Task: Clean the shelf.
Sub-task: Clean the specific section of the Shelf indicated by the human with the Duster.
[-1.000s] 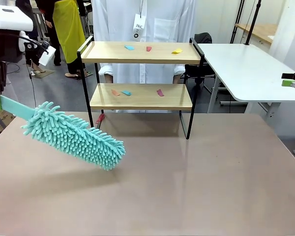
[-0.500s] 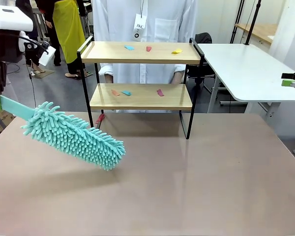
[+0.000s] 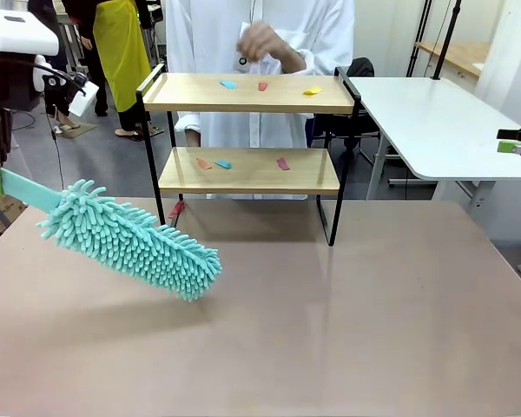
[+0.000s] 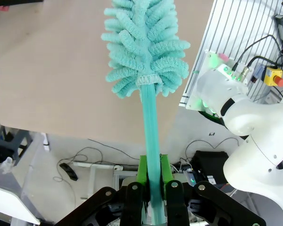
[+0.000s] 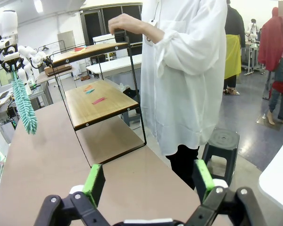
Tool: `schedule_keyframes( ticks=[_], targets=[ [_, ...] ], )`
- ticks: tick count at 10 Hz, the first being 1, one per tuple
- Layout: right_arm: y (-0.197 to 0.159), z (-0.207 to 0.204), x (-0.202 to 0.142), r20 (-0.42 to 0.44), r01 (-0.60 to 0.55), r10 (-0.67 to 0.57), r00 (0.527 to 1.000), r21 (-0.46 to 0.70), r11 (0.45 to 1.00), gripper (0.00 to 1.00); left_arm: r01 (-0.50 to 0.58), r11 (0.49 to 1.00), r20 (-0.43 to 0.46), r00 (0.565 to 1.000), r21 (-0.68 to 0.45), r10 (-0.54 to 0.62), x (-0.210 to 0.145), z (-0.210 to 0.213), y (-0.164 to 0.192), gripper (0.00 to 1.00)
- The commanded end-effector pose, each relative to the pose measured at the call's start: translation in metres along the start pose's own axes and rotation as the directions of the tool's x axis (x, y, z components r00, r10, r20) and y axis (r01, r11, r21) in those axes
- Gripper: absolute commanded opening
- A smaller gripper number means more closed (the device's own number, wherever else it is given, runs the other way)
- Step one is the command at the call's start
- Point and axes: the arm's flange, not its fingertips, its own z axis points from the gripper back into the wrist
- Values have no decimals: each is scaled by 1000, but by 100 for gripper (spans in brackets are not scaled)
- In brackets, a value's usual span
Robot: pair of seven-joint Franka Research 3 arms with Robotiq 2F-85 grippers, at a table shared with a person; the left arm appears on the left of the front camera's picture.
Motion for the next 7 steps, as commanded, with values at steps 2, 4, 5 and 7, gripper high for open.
schedule_keyframes(
  ticks=[2, 4, 5, 7],
  targets=[
    [1, -2, 2, 3, -3, 3, 1000, 2, 1000, 100, -3, 1000, 27, 1000, 1, 3, -1, -2, -2, 13],
    [1, -2, 2, 3, -3, 3, 1000, 2, 1000, 100, -3, 1000, 27, 1000, 1, 3, -1, -2, -2, 13],
    [1, -2, 2, 3, -3, 3, 1000, 2, 1000, 100, -3, 1000, 27, 1000, 1, 3, -1, -2, -2, 13],
    [1, -2, 2, 3, -3, 3, 1000, 2, 1000, 100, -3, 1000, 27, 1000, 1, 3, -1, -2, -2, 13]
  ],
)
